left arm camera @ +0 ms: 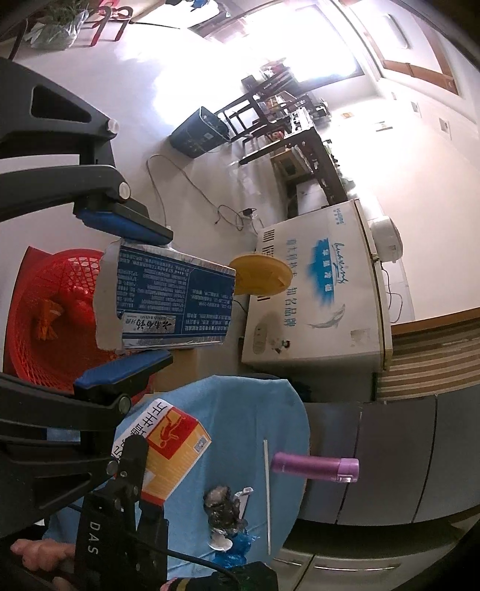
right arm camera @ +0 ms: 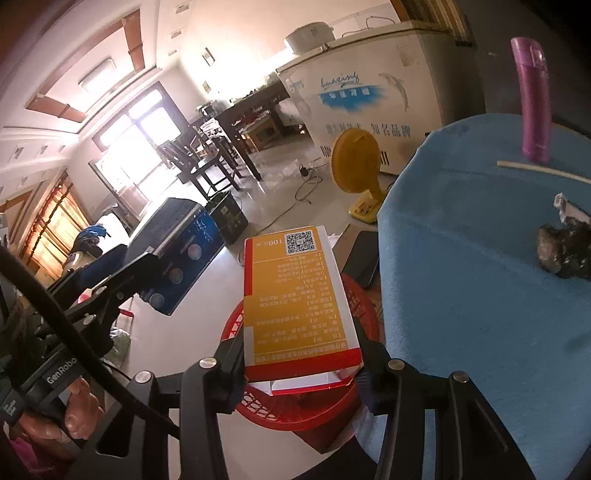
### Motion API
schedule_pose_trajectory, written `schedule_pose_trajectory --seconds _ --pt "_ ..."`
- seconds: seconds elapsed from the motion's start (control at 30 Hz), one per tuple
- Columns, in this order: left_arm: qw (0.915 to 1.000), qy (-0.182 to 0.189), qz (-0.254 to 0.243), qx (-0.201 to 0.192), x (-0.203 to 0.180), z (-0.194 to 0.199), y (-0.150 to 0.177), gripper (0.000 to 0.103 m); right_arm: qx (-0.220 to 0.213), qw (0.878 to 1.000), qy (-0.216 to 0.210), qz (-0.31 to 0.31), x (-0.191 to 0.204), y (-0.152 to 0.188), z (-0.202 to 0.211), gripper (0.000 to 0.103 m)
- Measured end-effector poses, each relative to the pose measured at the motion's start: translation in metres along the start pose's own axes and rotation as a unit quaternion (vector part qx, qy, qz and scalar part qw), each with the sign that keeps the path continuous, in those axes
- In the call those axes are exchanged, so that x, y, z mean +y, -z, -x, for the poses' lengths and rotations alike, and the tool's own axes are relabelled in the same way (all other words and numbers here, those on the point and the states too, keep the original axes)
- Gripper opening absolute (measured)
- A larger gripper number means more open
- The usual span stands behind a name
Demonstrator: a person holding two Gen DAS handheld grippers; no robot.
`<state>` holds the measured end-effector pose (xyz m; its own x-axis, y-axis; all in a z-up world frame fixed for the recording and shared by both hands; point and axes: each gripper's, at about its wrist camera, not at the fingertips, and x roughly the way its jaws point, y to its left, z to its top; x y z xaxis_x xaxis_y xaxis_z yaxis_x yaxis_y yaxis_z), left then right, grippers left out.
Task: Collect trash
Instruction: 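Carry the carton and box over the red basket with both tools, then open both tools to drop the carton and box into the basket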
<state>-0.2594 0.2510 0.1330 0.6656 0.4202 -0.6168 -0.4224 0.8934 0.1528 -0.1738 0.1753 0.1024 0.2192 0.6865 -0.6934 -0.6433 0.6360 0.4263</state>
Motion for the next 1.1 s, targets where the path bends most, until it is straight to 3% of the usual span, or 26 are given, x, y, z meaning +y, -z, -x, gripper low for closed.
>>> schedule_pose_trajectory --seconds 0.53,0.83,1.1 --pt "0.9983 0.001 -0.006 0.058 -0.001 -0.038 0.014 0.06 0.04 0.998 -0.014 -0.038 -0.024 0.002 -0.045 0.051" --pt "0.9972 0.01 -0.011 0.073 -0.003 -0.048 0.015 0.061 0.063 0.995 -0.041 -0.069 -0.039 -0.002 -0.067 0.06" --pt "0.9975 0.005 -0.029 0.063 -0.014 -0.04 0.012 0.061 0.04 0.996 -0.027 -0.073 -0.051 -0.001 -0.059 0.06"
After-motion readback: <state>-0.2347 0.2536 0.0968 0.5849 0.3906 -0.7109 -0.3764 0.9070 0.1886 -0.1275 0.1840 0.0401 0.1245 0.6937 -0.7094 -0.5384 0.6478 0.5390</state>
